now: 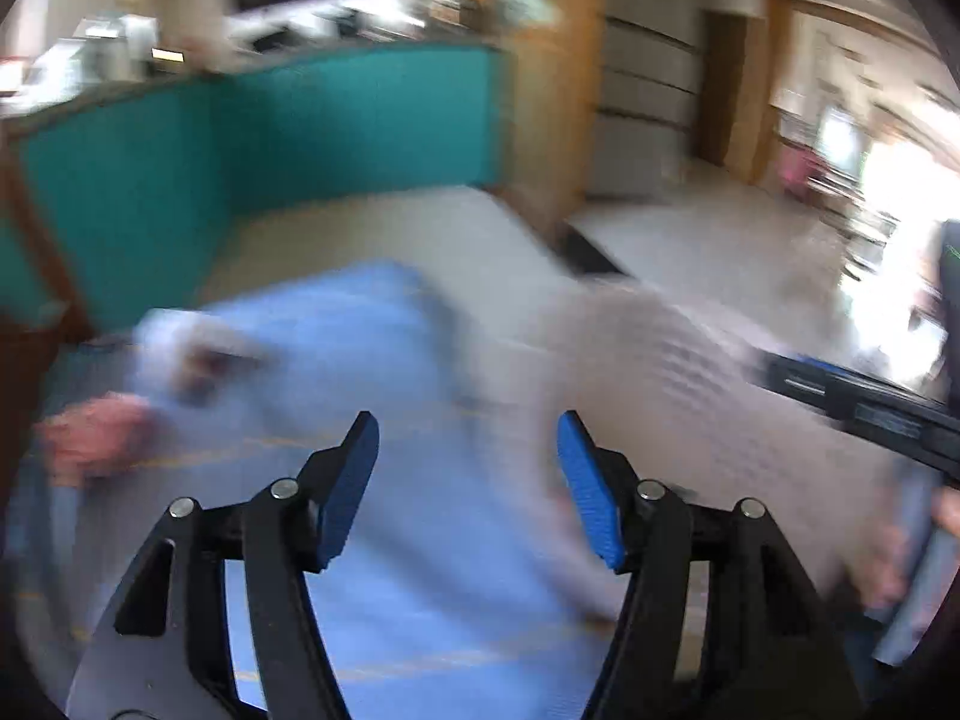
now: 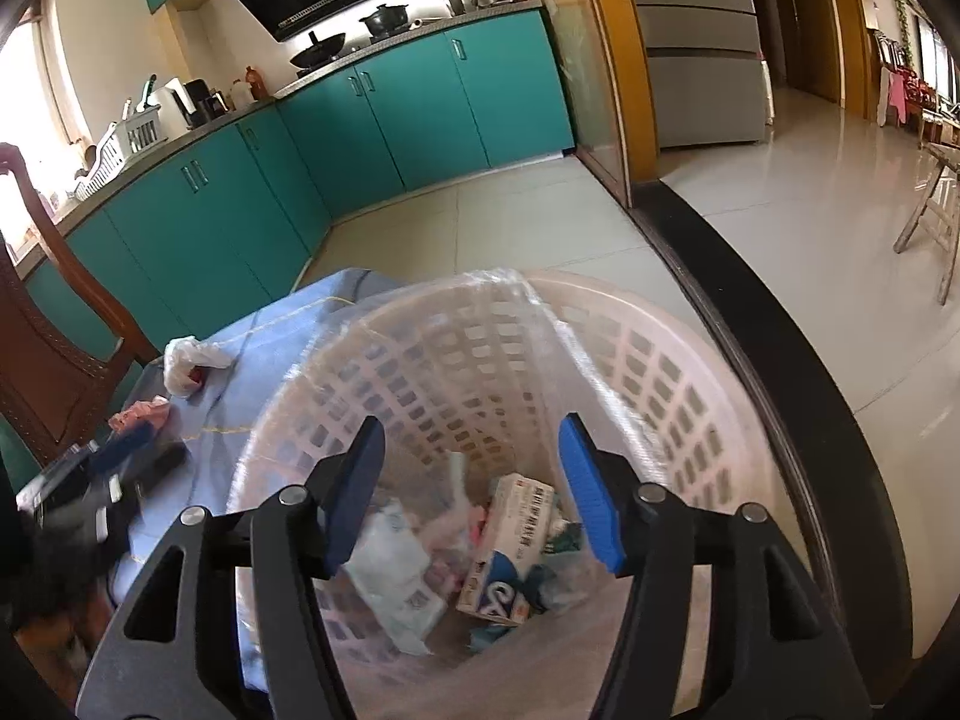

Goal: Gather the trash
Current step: 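Carry the box and packet over the white basket and open both tools, then grasp the pink wrapper with the left tool while the right tool grasps the white tissue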

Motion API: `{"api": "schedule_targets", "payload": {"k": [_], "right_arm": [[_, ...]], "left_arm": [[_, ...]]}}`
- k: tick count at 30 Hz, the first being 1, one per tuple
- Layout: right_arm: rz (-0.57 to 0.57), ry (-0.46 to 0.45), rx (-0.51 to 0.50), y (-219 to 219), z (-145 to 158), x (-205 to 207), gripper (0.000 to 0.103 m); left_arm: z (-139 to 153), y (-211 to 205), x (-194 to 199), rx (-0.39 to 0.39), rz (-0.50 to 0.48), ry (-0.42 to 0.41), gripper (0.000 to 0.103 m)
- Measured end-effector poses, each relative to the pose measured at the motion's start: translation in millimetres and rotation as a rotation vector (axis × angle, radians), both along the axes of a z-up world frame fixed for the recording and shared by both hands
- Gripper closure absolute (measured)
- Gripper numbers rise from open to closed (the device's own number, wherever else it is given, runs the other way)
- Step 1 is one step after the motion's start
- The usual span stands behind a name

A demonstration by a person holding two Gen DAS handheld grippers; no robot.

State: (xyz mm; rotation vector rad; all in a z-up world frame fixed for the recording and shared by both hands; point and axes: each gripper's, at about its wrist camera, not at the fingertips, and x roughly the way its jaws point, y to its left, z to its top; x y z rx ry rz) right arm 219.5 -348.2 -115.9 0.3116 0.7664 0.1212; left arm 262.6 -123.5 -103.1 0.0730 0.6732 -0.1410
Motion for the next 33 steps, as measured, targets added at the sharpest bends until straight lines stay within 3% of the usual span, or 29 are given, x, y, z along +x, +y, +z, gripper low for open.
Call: {"api": "schedule_targets", "payload": {"k": [4,7,13,16,18,19,20,22,24,27,30,33], "right_arm": [[0.079,-0.024,0.012,32,8,8,0.043],[0.170,-0.035,0.009,69,12,18,0.043],[0.304,-0.023,0.040,129,15,40,0.043],[0.345,0.002,0.069,154,15,61,0.043],[0.336,-0.017,0.035,174,17,74,0.043],[0.336,-0.027,0.008,185,17,79,0.043],[0.349,-0.026,-0.018,202,17,89,0.043],[0.375,-0.025,-0.026,225,18,105,0.042],[0.396,-0.037,-0.029,250,17,123,0.033],[0.421,-0.039,-0.072,289,11,146,0.029],[0.450,-0.032,-0.094,324,4,168,0.022],[0.452,-0.017,-0.127,350,-5,184,0.022]], "left_arm": [[-9,94,29,0.106,0.275,0.012,0.040],[-25,144,50,0.184,0.367,0.063,0.040],[-57,181,81,0.291,0.362,0.150,0.040],[-65,188,87,0.311,0.340,0.160,0.058],[-67,195,84,0.305,0.335,0.150,0.069],[-66,195,81,0.296,0.326,0.147,0.087],[-64,196,78,0.286,0.319,0.148,0.093],[-58,196,63,0.256,0.305,0.135,0.094],[-50,194,52,0.212,0.290,0.122,0.094],[-31,190,20,0.126,0.265,0.092,0.094],[-21,191,-4,0.081,0.260,0.070,0.094],[-14,191,-24,0.063,0.253,0.070,0.094]]}}
